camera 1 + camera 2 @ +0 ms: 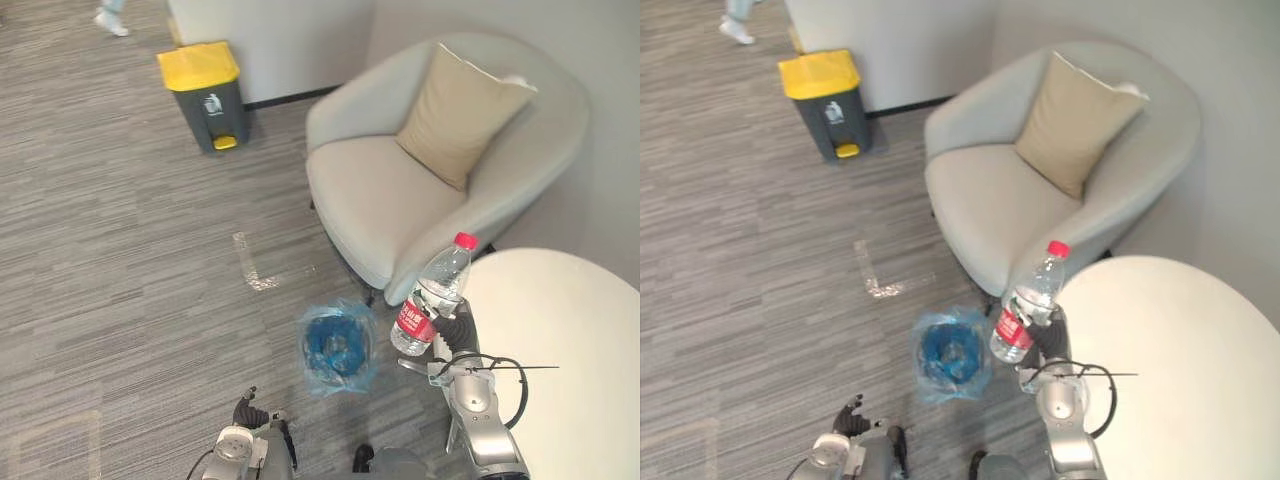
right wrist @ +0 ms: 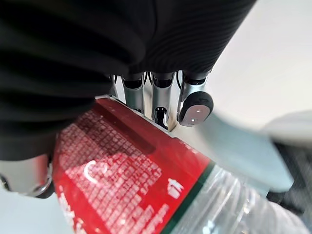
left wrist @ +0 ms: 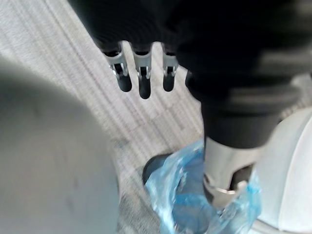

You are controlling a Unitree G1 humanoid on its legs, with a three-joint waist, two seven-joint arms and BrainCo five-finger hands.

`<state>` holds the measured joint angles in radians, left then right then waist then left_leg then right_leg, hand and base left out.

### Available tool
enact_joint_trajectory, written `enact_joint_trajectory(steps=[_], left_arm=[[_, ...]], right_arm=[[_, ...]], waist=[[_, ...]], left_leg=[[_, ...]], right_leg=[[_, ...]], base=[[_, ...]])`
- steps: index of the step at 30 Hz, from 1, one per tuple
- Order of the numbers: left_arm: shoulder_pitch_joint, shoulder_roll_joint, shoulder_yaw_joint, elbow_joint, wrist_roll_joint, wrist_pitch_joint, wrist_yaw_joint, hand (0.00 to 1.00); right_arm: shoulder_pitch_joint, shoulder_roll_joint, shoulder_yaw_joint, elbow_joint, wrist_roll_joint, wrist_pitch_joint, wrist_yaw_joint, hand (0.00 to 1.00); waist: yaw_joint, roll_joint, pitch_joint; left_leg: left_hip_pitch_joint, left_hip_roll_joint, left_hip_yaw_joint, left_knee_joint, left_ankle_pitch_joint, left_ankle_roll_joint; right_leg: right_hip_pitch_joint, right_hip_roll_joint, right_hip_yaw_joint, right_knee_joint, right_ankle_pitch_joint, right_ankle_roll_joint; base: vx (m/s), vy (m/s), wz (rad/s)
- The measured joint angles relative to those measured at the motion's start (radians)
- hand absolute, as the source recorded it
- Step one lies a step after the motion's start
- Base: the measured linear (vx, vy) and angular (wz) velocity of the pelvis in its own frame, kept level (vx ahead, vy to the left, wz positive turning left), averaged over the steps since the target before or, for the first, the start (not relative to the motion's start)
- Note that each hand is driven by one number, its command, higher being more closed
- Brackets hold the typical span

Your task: Gather rubbish on tea table into small bin, then transfer packed bag to large trash can.

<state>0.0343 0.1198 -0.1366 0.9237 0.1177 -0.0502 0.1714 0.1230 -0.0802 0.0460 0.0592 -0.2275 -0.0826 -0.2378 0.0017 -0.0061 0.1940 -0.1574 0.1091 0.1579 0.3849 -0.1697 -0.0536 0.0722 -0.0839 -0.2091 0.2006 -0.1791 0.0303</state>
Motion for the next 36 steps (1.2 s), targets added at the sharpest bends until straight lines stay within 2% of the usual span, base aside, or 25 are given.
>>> enact_joint_trajectory(steps=[4, 7, 9, 11, 12, 17, 20, 22, 29, 30, 32, 34, 36], left_arm=[[0.003, 0.013, 0.009, 0.003, 0.0, 0.009, 0.0, 0.0], [0.007, 0.012, 0.034, 0.008, 0.0, 0.011, 0.0, 0.0], [0.005, 0.011, 0.039, 0.009, -0.001, 0.01, 0.0, 0.0], [-0.025, 0.009, 0.042, 0.006, -0.004, 0.005, 0.003, 0.0], [-0.039, 0.014, 0.043, 0.005, -0.008, 0.003, 0.005, 0.0], [-0.109, 0.051, 0.088, -0.008, -0.081, -0.009, 0.052, 0.0], [-0.131, 0.054, 0.125, -0.009, -0.114, -0.011, 0.082, 0.0], [-0.152, 0.048, 0.142, -0.012, -0.125, -0.012, 0.089, 0.0], [-0.228, 0.042, 0.206, -0.077, -0.171, -0.015, 0.134, 0.0], [-0.249, 0.035, 0.224, -0.092, -0.182, -0.022, 0.14, 0.0], [-0.274, 0.026, 0.237, -0.1, -0.194, -0.026, 0.151, 0.0], [-0.306, 0.024, 0.236, -0.145, -0.205, -0.032, 0.157, 0.0], [-0.304, 0.018, 0.233, -0.208, -0.211, -0.031, 0.157, 0.0]], right_arm=[[-0.008, 0.006, 0.043, 0.013, -0.009, 0.0, 0.009, 1.0], [-0.038, -0.009, 0.08, 0.078, -0.009, 0.0, 0.017, 1.0], [-0.07, -0.026, 0.103, 0.125, -0.01, 0.001, 0.022, 1.0], [-0.146, -0.074, 0.156, 0.179, -0.011, 0.004, 0.022, 1.0], [-0.185, -0.088, 0.169, 0.2, -0.011, 0.004, 0.023, 1.0], [-0.394, -0.13, 0.228, 0.287, -0.038, 0.015, 0.019, 1.0], [-0.477, -0.154, 0.239, 0.317, -0.048, 0.02, 0.011, 1.0], [-0.514, -0.167, 0.237, 0.328, -0.048, 0.031, -0.004, 1.0], [-0.678, -0.197, 0.228, 0.332, -0.048, 0.056, -0.059, 1.0], [-0.713, -0.197, 0.228, 0.334, -0.048, 0.056, -0.066, 1.0], [-0.747, -0.199, 0.223, 0.343, -0.047, 0.057, -0.079, 1.0], [-0.812, -0.202, 0.191, 0.359, -0.046, 0.066, -0.095, 1.0], [-0.848, -0.219, 0.177, 0.359, -0.045, 0.07, -0.109, 1.0]], waist=[[0.008, 0.002, 0.001], [0.007, 0.004, 0.002], [0.004, 0.017, 0.011], [0.004, 0.048, 0.063], [0.004, 0.054, 0.088], [0.018, 0.052, 0.211], [0.038, 0.052, 0.253], [0.051, 0.05, 0.26], [0.066, 0.028, 0.274], [0.074, 0.02, 0.278], [0.081, 0.018, 0.281], [0.1, 0.005, 0.292], [0.105, 0.003, 0.299]], left_leg=[[0.041, -0.004, 0.027, -0.023, -0.005, 0.008], [0.049, 0.003, 0.051, -0.039, -0.005, 0.008], [0.028, 0.009, 0.054, -0.033, -0.005, 0.008], [-0.053, 0.024, 0.054, 0.019, -0.005, 0.01], [-0.083, 0.029, 0.055, 0.042, -0.007, 0.013], [-0.323, 0.029, 0.047, 0.202, -0.037, 0.049], [-0.45, 0.037, 0.039, 0.269, -0.039, 0.052], [-0.533, 0.038, 0.023, 0.301, -0.037, 0.053], [-0.804, 0.029, -0.005, 0.336, 0.015, 0.046], [-0.846, 0.022, -0.012, 0.343, 0.03, 0.059], [-0.89, 0.02, -0.024, 0.358, 0.036, 0.062], [-0.957, 0.01, -0.034, 0.371, 0.054, 0.074], [-0.995, -0.001, -0.04, 0.372, 0.067, 0.08]], right_leg=[[0.015, -0.008, 0.033, 0.004, 0.014, 0.021], [-0.01, -0.005, 0.063, 0.014, 0.015, 0.022], [-0.046, -0.002, 0.073, 0.046, 0.014, 0.023], [-0.155, 0.001, 0.08, 0.147, 0.012, 0.023], [-0.199, -0.001, 0.081, 0.187, 0.007, 0.024], [-0.452, -0.033, 0.085, 0.392, -0.086, 0.03], [-0.572, -0.04, 0.079, 0.452, -0.108, 0.021], [-0.65, -0.043, 0.073, 0.489, -0.115, 0.016], [-0.912, -0.081, 0.022, 0.58, -0.106, 0.0], [-0.953, -0.088, 0.018, 0.601, -0.107, 0.0], [-0.991, -0.09, 0.011, 0.619, -0.109, -0.002], [-1.058, -0.105, 0.002, 0.654, -0.115, -0.006], [-1.095, -0.116, -0.003, 0.672, -0.12, -0.008]], base=[[0.05, 0.063, -0.2], [-0.01, -0.014, -0.31], [-0.06, -0.012, -0.28], [-0.17, 0.019, -0.18], [-0.24, 0.033, -0.13], [-0.22, 0.012, 0.02], [-0.23, 0.011, -0.01], [-0.24, 0.012, 0.13], [-0.14, 0.004, 0.22], [-0.08, -0.011, 0.23], [-0.06, -0.005, 0.17], [-0.04, -0.011, 0.18], [-0.03, -0.013, 0.24]])
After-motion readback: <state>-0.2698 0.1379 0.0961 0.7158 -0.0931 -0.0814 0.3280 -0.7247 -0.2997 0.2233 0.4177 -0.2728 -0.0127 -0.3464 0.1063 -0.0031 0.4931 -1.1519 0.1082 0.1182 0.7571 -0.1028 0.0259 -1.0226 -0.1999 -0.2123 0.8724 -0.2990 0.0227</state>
